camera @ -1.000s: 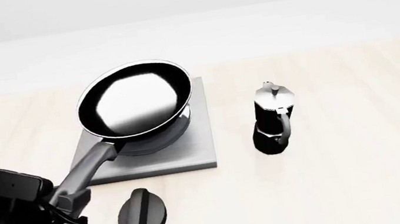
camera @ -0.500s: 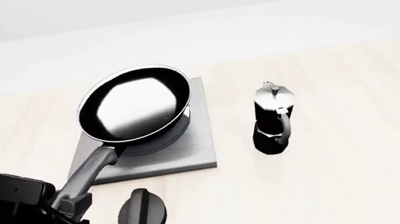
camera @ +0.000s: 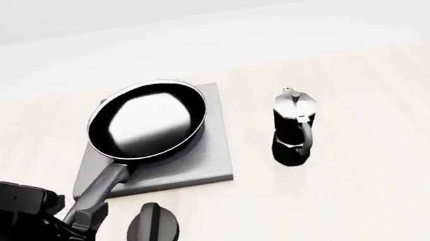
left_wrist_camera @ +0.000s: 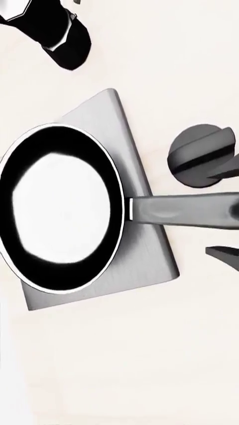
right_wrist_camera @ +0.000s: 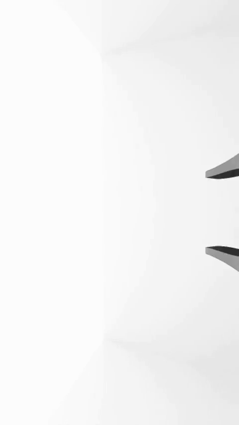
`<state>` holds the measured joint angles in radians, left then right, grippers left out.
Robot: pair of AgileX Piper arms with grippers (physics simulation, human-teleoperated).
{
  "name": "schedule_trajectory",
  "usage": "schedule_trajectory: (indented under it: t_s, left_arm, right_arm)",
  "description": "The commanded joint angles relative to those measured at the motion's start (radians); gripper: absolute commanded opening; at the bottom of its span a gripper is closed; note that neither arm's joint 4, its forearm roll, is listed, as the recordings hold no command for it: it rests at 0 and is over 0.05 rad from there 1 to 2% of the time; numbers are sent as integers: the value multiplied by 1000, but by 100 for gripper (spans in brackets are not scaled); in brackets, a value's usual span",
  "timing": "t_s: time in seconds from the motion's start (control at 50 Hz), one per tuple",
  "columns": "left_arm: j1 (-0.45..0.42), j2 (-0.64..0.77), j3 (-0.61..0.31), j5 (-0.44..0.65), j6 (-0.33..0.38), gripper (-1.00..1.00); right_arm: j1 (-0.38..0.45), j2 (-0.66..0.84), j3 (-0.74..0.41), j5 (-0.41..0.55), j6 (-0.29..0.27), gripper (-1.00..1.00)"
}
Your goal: Put the frying pan on the stove.
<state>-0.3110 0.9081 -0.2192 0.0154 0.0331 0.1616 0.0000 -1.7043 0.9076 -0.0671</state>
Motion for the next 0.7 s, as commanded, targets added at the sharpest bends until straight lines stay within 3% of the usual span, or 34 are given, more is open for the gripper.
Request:
schedule_trajectory:
  t_s: [0.02, 0.36, 0.7]
  left_arm:
    - [-3, -7, -12, 11, 3, 100]
    - [-24, -154, -86, 167, 22, 100]
    - [-2, -325, -273, 369, 115, 100]
  right_arm:
    - [1, 0, -1, 1, 1, 100]
    - [5, 0, -3, 4, -2, 100]
    - [10, 0, -3, 4, -4, 100]
